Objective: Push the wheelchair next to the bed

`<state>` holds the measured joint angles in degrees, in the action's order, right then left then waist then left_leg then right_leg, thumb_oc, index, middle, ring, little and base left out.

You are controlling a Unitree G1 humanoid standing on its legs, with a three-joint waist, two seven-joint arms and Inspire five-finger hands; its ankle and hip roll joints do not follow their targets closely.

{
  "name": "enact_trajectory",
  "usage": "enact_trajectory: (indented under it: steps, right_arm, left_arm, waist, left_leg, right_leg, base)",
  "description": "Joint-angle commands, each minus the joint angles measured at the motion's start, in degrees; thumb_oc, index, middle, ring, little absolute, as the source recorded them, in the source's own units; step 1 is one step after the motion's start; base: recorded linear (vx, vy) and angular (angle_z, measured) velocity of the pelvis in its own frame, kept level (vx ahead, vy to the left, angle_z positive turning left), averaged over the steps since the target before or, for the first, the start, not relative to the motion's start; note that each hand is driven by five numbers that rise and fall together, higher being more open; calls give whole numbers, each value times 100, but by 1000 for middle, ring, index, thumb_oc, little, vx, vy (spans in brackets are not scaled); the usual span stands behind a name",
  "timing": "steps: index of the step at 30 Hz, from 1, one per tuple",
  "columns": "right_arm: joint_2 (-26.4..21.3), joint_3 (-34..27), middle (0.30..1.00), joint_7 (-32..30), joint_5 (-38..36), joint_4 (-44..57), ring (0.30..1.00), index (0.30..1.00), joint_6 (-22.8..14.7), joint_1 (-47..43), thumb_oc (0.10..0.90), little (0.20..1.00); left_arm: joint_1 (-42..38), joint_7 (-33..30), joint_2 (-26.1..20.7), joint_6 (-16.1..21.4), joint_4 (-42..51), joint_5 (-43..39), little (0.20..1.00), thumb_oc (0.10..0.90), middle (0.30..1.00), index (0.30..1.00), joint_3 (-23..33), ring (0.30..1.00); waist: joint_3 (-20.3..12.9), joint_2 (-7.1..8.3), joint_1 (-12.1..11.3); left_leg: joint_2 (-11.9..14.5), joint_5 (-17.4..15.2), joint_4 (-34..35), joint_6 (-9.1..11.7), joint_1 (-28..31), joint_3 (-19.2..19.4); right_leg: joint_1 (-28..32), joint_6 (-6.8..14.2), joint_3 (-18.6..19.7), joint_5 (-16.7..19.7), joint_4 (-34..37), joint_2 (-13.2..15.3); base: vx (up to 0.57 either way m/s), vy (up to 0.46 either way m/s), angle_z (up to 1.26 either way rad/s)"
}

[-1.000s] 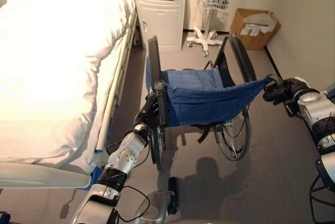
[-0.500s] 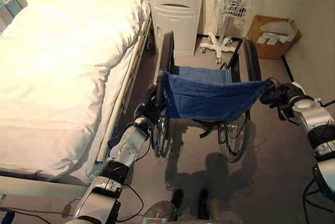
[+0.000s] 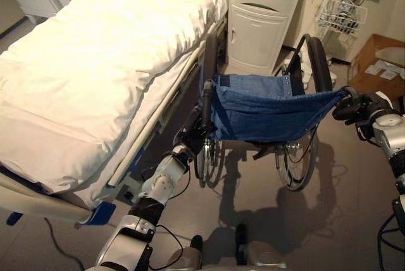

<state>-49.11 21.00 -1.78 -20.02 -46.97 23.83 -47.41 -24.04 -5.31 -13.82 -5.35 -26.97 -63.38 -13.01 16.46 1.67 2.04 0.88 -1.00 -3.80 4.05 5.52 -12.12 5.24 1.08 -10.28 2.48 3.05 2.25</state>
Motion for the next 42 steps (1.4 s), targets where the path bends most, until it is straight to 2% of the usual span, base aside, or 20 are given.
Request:
enact_trajectory:
  steps: [1,4,6,10,11,12,15,16,17,18,19,27,32,38,42]
  right_arm:
    - [1346,330,300,33,-461,634,300,300,-753,-934,400,300]
    - [1384,316,300,-62,-430,605,300,300,-742,-955,400,300]
    - [1416,273,300,-128,-398,538,300,300,-731,-948,400,300]
    - [1434,247,300,-293,-285,423,300,300,-611,-873,400,300]
    - [1424,252,300,-308,-283,426,300,300,-585,-866,400,300]
    - [1384,270,300,-361,-289,485,300,300,-517,-818,400,300]
    - [1326,235,300,-341,-272,489,300,300,-436,-772,400,300]
    - [1310,229,900,-360,-312,477,900,900,-351,-760,800,900]
    - [1307,227,900,-378,-344,471,900,900,-311,-760,800,900]
    - [1303,215,900,-342,-383,411,900,900,-298,-748,800,900]
    - [1274,205,900,-250,-415,337,900,900,-286,-769,800,900]
    - [1339,14,900,-253,-1141,740,900,900,-462,-439,800,900]
    - [1232,-75,900,-133,-1171,1129,900,900,-563,-99,800,900]
    - [1142,-293,900,-139,-1494,1404,900,900,-436,101,800,900]
    - [980,-350,900,-19,-1389,1421,900,900,-325,193,800,900]
  left_arm:
    - [-166,249,43,275,778,189,300,400,300,300,-381,300]
    - [-187,352,61,218,756,278,300,400,300,300,-399,300]
    - [-255,383,98,174,716,302,300,400,300,300,-419,300]
    - [-406,272,190,247,608,292,300,400,300,300,-463,300]
    - [-418,251,189,272,598,284,300,400,300,300,-460,300]
    - [-430,217,164,328,581,256,300,400,300,300,-452,300]
    - [-433,172,106,383,571,349,300,400,300,300,-414,300]
    - [-474,167,43,410,481,454,300,400,300,300,-402,300]
    - [-486,146,27,414,454,502,300,400,300,300,-397,300]
    - [-543,54,-37,414,384,659,531,554,531,531,-398,531]
    - [-637,-122,-127,386,254,875,900,800,900,900,-365,900]
    - [-935,-847,-488,578,-5,1779,900,800,900,900,-256,900]
    - [-878,-1181,-608,687,91,1830,900,800,900,900,-106,900]
    - [-783,-1394,-697,673,211,1969,900,800,900,900,-41,900]
    - [-756,-1534,-818,591,249,2174,900,800,900,900,15,900]
  waist:
    - [-589,205,-601]
    - [-500,266,-634]
    - [-476,261,-618]
    - [-468,178,-588]
    - [-468,163,-588]
    - [-451,114,-611]
    - [-449,120,-636]
    - [-481,113,-627]
    - [-488,112,-623]
    - [-524,106,-607]
    - [-561,95,-583]
    - [-605,49,-431]
    - [-673,77,-349]
    - [-818,102,-277]
    - [-901,118,-248]
  left_leg:
    - [-79,8,-725,-193,394,550]
    - [-87,29,-1257,-203,56,849]
    - [-58,-22,-1268,-207,-53,1107]
    - [-139,-165,-439,-217,-42,1564]
    - [-146,-140,-331,-205,-39,1603]
    - [-174,43,-90,-133,-134,1691]
    - [-226,114,-85,-118,-248,1701]
    - [-254,147,36,-132,-189,1639]
    - [-260,151,59,-137,-169,1627]
    - [-281,160,161,-145,-91,1602]
    - [-285,167,274,-148,2,1628]
    - [-337,186,629,-231,235,1674]
    - [-352,203,796,-263,361,1746]
    - [-358,212,850,-278,417,1868]
    - [-369,210,880,-287,429,1937]
  right_leg:
    - [-473,210,163,276,-455,174]
    - [-251,118,13,145,-421,134]
    - [-150,98,-89,66,-442,99]
    - [87,153,-281,-85,-423,33]
    - [113,157,-300,-101,-416,20]
    - [213,154,-353,-161,-380,-16]
    - [302,150,-384,-211,-336,-7]
    - [318,143,-412,-201,-294,-21]
    - [322,139,-418,-198,-283,-25]
    - [346,139,-440,-185,-225,-43]
    - [379,131,-473,-183,-172,-65]
    - [372,145,-433,-174,-105,-149]
    - [429,201,-392,-90,16,-164]
    - [448,251,-341,34,124,-155]
    - [432,269,-313,76,159,-160]
  base:
    - [43,-196,22]
    - [67,-210,33]
    - [71,-121,40]
    - [76,-12,31]
    - [81,51,13]
    - [55,37,13]
    - [41,45,13]
    - [26,63,-6]
    - [36,65,-10]
    - [42,69,-3]
    - [37,59,0]
    - [-8,54,-4]
    - [-17,17,-5]
    - [-3,20,-7]
    - [-2,17,-4]
